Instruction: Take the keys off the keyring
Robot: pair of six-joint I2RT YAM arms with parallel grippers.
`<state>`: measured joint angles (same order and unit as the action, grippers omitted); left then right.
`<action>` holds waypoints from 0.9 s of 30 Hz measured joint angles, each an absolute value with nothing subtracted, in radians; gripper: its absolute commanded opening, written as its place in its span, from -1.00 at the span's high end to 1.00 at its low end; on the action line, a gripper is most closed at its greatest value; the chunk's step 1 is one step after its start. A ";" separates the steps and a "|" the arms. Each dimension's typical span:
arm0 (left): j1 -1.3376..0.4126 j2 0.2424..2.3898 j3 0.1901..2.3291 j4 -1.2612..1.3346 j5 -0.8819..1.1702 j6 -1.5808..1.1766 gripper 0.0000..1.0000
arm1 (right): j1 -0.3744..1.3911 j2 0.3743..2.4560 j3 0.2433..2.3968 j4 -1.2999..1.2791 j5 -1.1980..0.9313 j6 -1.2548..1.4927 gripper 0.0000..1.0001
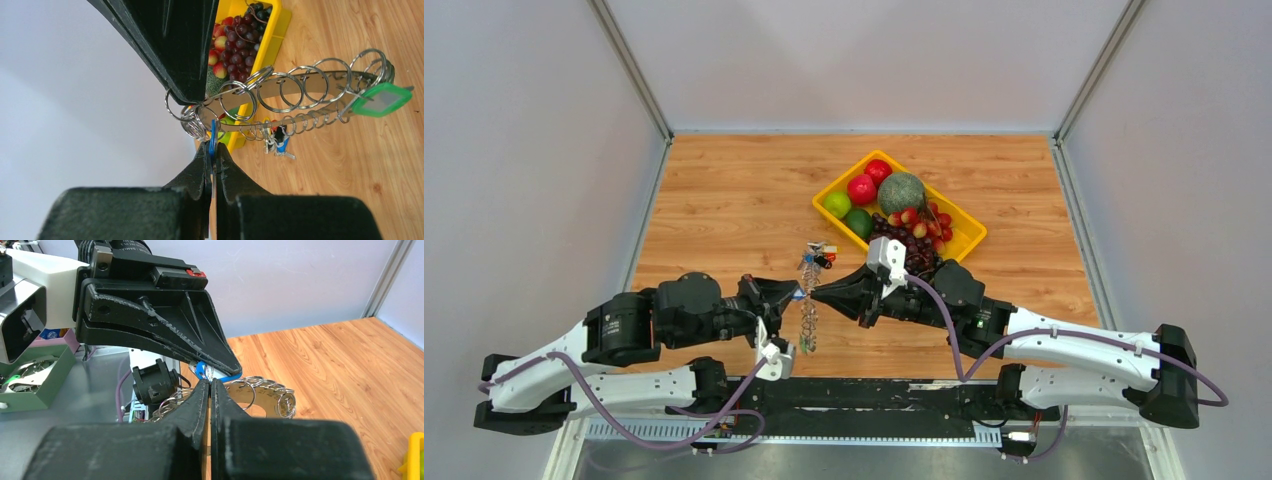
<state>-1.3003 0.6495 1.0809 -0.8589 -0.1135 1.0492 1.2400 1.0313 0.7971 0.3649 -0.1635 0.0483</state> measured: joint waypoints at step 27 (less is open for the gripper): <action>-1.303 0.640 1.076 -0.793 -0.083 1.031 1.00 | 1.229 0.983 0.753 0.438 -0.226 0.118 1.00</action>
